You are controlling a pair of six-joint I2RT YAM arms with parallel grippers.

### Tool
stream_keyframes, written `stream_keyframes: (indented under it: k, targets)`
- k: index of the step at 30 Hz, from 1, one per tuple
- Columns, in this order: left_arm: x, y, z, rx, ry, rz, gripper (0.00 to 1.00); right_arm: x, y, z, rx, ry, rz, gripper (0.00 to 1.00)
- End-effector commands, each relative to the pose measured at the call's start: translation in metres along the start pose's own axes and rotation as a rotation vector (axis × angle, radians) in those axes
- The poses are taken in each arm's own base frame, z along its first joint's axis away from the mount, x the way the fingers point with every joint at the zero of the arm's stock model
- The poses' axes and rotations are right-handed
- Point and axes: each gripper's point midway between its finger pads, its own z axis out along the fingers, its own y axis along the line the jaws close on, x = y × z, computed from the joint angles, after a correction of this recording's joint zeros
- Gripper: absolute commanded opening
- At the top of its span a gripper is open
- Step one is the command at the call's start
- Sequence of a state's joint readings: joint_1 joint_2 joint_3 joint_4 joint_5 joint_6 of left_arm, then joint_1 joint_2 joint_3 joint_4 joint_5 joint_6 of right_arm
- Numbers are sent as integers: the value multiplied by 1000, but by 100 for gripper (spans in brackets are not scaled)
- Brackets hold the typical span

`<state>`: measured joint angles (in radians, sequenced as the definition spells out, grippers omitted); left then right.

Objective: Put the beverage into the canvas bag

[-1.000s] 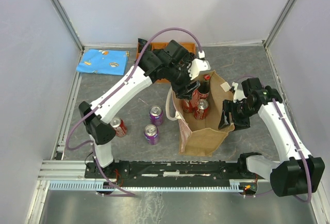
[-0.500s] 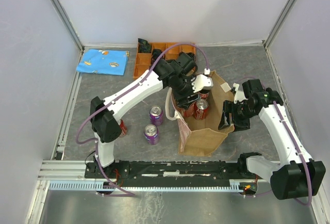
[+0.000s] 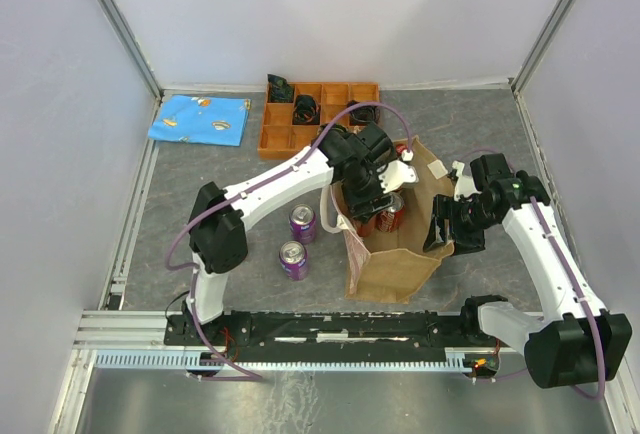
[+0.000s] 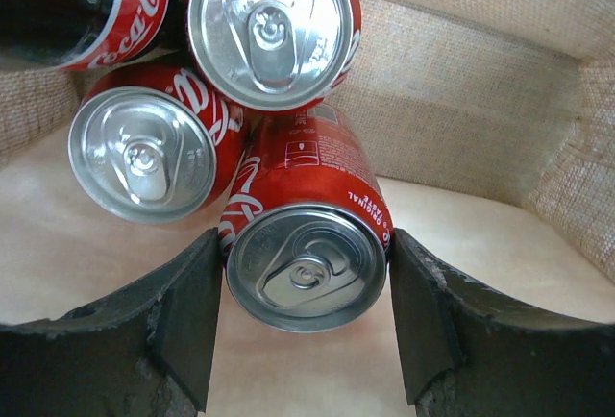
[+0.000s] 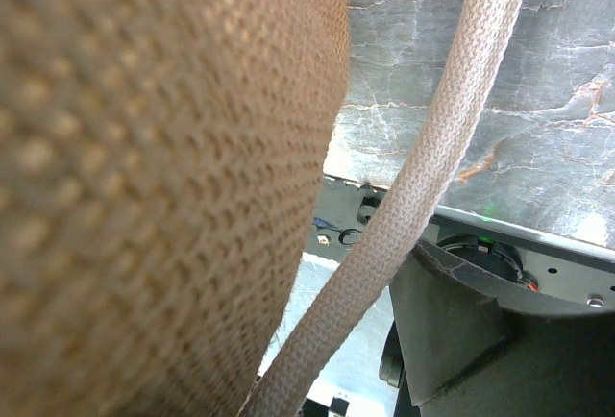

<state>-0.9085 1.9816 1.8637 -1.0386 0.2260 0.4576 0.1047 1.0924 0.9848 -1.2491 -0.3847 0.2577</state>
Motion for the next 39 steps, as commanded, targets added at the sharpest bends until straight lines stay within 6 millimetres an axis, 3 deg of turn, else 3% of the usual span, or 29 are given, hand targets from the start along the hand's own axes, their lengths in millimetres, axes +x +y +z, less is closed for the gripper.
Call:
stream_keyframes:
  k: [1, 14, 23, 25, 30, 31, 36, 39]
  targets:
    - [-26, 14, 2, -84, -91, -31, 3, 12, -1, -2, 3, 28, 11, 74]
    - [4, 24, 33, -151, -10, -84, 3, 13, 0, -2, -4, 24, 10, 74]
    - [12, 28, 44, -180, 25, -110, 3, 14, 1, -2, -8, 23, 9, 74]
    - [16, 26, 46, -171, 46, -113, 13, 14, 1, -2, -8, 22, 9, 74]
    - [21, 21, 45, -154, 58, -120, 63, 14, 1, -2, -10, 23, 9, 74]
    - [21, 21, 44, -156, 57, -120, 69, 14, 1, -2, -11, 23, 10, 74]
    - [23, 18, 40, -149, 59, -119, 82, 14, 2, -2, -14, 22, 8, 74]
    - [22, 17, 37, -149, 56, -113, 84, 14, 2, -2, -14, 21, 8, 74]
